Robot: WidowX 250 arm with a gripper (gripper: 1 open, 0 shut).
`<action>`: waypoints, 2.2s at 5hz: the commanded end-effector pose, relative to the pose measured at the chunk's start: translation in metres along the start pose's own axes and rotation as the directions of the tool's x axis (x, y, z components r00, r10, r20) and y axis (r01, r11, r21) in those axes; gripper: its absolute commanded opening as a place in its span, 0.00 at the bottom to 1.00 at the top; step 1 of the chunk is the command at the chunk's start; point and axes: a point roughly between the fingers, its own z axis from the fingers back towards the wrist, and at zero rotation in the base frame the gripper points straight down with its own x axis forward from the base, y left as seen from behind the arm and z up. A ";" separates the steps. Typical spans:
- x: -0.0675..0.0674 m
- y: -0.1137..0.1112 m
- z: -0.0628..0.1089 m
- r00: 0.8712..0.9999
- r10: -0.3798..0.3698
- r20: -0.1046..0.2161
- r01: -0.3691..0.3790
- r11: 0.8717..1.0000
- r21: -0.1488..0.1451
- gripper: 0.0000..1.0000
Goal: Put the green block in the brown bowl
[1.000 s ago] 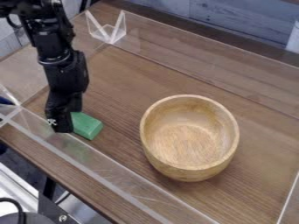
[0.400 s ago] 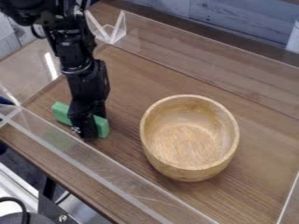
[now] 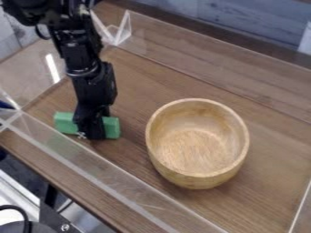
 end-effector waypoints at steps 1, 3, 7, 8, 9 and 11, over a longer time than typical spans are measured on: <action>0.010 0.000 0.022 0.999 0.047 0.012 -0.047 0.998 0.044 0.00; 0.028 0.000 0.044 0.998 0.065 0.019 -0.066 0.995 0.077 0.00; 0.142 -0.021 0.057 0.999 -0.005 0.038 0.001 0.994 0.105 0.00; 0.159 -0.029 0.050 0.999 -0.035 0.041 0.030 0.994 0.103 0.00; 0.162 -0.033 0.044 0.998 -0.047 0.044 0.043 0.995 0.095 0.00; 0.161 -0.037 0.035 0.997 -0.058 0.049 0.054 0.996 0.077 0.00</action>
